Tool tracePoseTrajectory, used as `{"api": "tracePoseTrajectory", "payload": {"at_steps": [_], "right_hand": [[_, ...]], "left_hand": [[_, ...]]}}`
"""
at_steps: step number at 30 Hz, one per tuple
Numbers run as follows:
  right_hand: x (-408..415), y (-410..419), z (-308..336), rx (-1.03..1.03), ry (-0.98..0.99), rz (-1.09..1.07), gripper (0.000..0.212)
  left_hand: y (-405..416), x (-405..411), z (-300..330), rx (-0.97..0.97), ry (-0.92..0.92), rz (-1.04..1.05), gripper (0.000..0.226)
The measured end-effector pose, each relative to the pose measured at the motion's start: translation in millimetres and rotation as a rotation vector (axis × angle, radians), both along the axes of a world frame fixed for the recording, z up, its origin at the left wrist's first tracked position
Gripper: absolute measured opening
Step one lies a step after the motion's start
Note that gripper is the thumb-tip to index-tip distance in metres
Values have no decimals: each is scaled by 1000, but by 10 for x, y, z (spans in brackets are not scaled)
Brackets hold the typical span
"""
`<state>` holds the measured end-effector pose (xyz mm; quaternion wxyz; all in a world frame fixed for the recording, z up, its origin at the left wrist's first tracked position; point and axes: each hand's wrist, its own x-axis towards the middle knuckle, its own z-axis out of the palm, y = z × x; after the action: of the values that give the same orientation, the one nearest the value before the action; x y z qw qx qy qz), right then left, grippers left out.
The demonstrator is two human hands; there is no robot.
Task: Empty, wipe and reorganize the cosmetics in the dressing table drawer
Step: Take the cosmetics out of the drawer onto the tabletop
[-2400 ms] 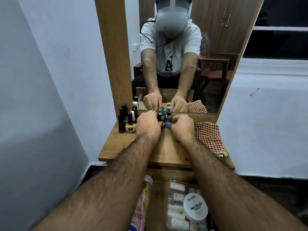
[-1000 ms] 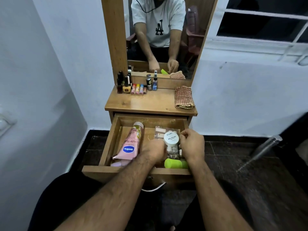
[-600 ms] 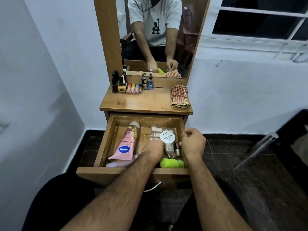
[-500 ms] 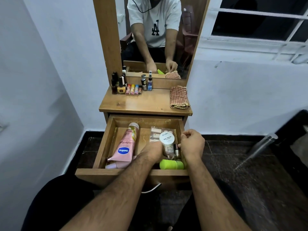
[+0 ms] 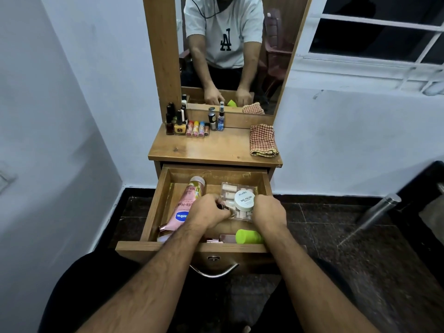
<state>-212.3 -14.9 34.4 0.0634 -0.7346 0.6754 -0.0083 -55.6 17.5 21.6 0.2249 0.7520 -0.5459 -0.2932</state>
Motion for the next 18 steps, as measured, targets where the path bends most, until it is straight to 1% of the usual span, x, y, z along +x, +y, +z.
{"api": "tracePoseTrajectory", "payload": {"at_steps": [3, 5, 7, 9, 13, 16, 18], "right_hand": [[52, 21, -22, 25, 155, 96, 34], [78, 38, -16, 34, 191, 130, 34], [79, 43, -34, 43, 174, 134, 33], [68, 42, -62, 44, 115, 107, 35], [73, 50, -92, 50, 51, 88, 49], [75, 60, -72, 59, 34, 85, 46], [74, 60, -50, 75, 46, 72, 39]], "left_hand": [[20, 33, -15, -3, 35, 19, 27], [31, 34, -20, 0, 43, 21, 26], [32, 35, -33, -4, 48, 21, 23], [37, 31, -34, 0, 63, 20, 22], [43, 38, -50, 21, 88, 19, 22], [39, 40, -63, 47, 84, 5, 23], [38, 39, -71, 73, 69, -6, 24]]}}
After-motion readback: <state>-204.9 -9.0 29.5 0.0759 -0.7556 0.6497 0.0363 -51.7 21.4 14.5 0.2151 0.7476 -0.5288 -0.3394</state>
